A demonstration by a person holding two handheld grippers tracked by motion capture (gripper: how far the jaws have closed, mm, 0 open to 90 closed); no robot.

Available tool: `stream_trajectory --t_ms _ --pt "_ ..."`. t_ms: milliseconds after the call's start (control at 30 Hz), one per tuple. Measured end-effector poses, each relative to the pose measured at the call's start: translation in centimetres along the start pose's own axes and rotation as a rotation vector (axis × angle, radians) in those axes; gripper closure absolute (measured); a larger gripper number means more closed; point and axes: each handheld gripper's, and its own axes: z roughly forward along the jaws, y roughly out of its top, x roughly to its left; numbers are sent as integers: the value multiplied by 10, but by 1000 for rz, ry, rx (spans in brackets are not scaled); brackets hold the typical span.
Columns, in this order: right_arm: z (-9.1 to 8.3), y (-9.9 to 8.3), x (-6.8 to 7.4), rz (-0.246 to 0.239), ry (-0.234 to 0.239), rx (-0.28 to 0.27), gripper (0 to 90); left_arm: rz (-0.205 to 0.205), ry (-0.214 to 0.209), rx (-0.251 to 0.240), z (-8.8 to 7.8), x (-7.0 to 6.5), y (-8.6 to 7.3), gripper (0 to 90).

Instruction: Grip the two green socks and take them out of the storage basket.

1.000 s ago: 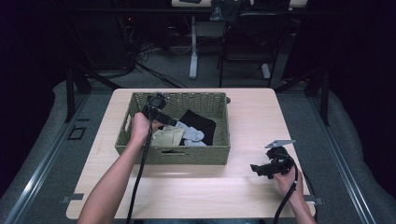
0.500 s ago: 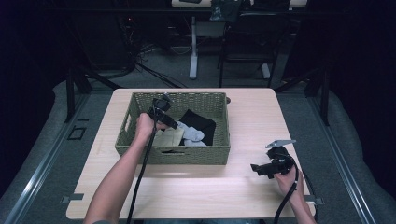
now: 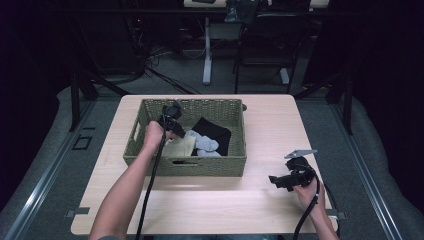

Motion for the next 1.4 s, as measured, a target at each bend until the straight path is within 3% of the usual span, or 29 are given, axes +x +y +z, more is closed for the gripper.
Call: stream_trajectory --t_ms 167,367,567,900,1033,1133,1167,1267,1400 --pt "0 0 1 -2 -3 3 64 30 8 -69 -22 -4 -3 816" --pt "0 0 1 -3 -5 5 68 62 20 -77 -38 -8 -7 813" --pt "0 0 1 -5 -7 6 69 64 16 -64 -34 -9 -8 814" --pt "1 0 0 -1 -5 5 72 56 14 -98 -34 -8 -10 815" --pt "1 0 1 -5 -7 14 73 53 15 -49 -29 -7 -12 749" --pt "1 0 1 -7 -8 15 74 55 14 0 -20 -8 -14 754" --pt "1 0 1 -6 -8 15 75 58 18 11 -17 -8 -14 810" --pt "1 0 1 -3 -10 14 77 53 16 7 -14 -10 -15 827" --pt "1 0 0 0 -4 9 78 66 15 -8 -24 -12 -14 835"
